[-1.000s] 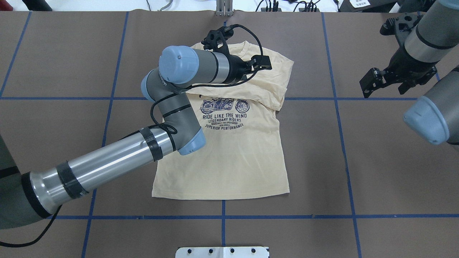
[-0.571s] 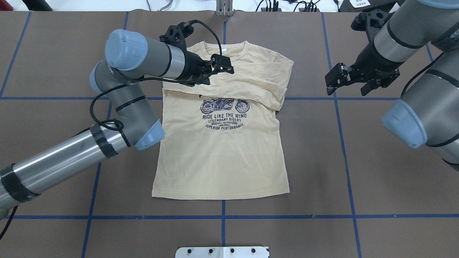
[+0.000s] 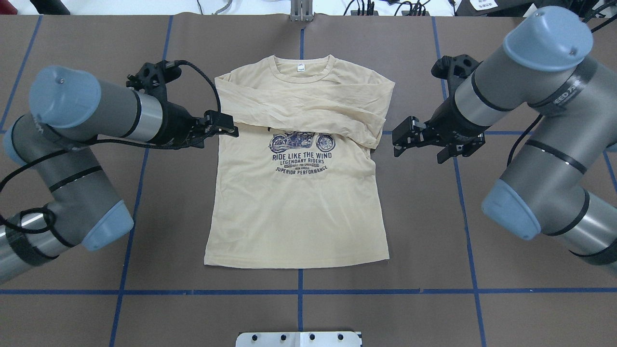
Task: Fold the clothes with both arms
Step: 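Move both grippers down to the shirt's side edges near the hem, then grasp the hem corners nearest the robot with both grippers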
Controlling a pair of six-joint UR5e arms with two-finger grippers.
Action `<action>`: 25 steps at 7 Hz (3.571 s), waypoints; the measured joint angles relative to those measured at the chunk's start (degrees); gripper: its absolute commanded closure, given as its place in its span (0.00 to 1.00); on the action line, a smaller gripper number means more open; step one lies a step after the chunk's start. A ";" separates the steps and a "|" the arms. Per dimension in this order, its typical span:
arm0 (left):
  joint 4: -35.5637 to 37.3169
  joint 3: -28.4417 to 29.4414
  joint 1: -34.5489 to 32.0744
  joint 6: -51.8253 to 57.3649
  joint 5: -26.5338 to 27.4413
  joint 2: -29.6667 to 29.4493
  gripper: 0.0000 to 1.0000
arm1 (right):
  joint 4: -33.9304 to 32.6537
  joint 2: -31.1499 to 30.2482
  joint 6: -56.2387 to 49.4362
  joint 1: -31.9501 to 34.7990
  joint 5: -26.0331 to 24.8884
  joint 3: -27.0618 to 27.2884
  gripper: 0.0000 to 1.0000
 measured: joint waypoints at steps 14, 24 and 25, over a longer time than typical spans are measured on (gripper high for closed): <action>-1.57 -7.58 8.38 0.49 8.67 9.30 0.00 | 8.83 -4.14 11.98 -22.56 -13.30 -7.21 0.40; -1.33 -7.51 8.29 0.50 8.59 9.40 0.01 | 6.28 -3.80 12.58 -21.45 -10.11 -5.98 1.00; -1.31 -7.51 8.28 0.48 8.60 9.40 0.00 | 6.31 -3.73 12.58 -21.15 -9.93 -5.84 1.00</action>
